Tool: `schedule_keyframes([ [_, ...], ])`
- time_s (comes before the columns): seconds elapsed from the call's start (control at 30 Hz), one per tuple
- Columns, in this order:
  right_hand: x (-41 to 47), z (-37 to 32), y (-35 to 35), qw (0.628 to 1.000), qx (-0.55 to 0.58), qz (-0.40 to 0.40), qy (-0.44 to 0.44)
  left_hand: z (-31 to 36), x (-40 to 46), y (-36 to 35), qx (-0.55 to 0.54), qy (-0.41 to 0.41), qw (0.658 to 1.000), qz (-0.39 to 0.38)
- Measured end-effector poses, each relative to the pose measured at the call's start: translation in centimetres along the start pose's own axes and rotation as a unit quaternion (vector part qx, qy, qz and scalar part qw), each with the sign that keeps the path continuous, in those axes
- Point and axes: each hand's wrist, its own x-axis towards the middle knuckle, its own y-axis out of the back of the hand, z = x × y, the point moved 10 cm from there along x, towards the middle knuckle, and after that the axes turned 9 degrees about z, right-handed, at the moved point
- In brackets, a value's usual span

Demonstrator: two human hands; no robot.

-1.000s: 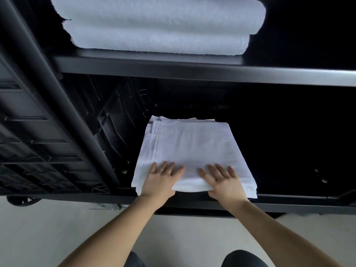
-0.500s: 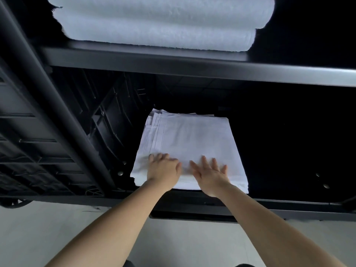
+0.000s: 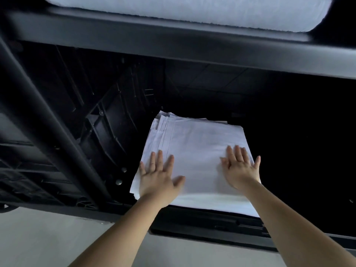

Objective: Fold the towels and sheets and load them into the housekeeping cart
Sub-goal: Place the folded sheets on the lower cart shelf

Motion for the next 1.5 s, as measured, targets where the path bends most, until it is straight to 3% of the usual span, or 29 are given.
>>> schedule_keyframes([
  [0.07, 0.9, -3.3, 0.4, 0.999, 0.034, 0.015, 0.020, 0.3, 0.0, 0.0, -0.005, 0.001, 1.000, 0.002],
  [0.17, 0.2, -14.2, 0.7, 0.972, 0.089, 0.032, 0.217, 0.1, 0.0, -0.1, -0.004, 0.004, 1.000, 0.013],
  [0.23, 0.6, -19.3, 0.6, 0.952, 0.106, 0.024, 0.284, -0.1, 0.0, -0.1, -0.007, 0.008, 1.000, 0.019],
  [0.33, 5.2, -19.2, 0.1, 0.966, 0.080, 0.011, 0.246, -0.1, 0.0, -0.2, -0.016, 0.010, 1.000, 0.022],
  [0.5, 11.3, -8.9, 0.4, 0.996, -0.001, 0.013, 0.094, 0.1, 0.1, -0.2, -0.022, 0.004, 0.999, 0.036],
  [0.73, 9.1, -0.7, 0.4, 0.997, 0.055, -0.002, -0.051, 0.2, -0.2, 0.1, -0.011, 0.004, 0.999, 0.045],
  [0.87, 4.4, -2.8, 0.5, 0.998, 0.046, -0.008, -0.048, 0.1, -0.4, 0.3, -0.005, 0.005, 0.999, 0.041],
  [1.1, -5.6, -13.7, -0.8, 0.987, 0.054, -0.022, 0.146, 0.1, -0.4, 0.3, 0.006, 0.006, 1.000, 0.020],
  [1.2, -6.4, -10.0, -0.2, 0.988, 0.061, -0.001, 0.140, 0.2, -0.3, 0.4, 0.007, 0.003, 1.000, 0.021],
  [1.37, -8.1, 0.9, -0.1, 0.998, 0.049, 0.028, 0.035, 0.4, -0.4, 0.4, -0.001, 0.001, 1.000, 0.025],
  [1.5, -9.4, 2.6, -0.2, 0.994, 0.092, 0.048, 0.015, 0.0, -1.7, 0.8, 0.007, 0.007, 0.999, 0.046],
])
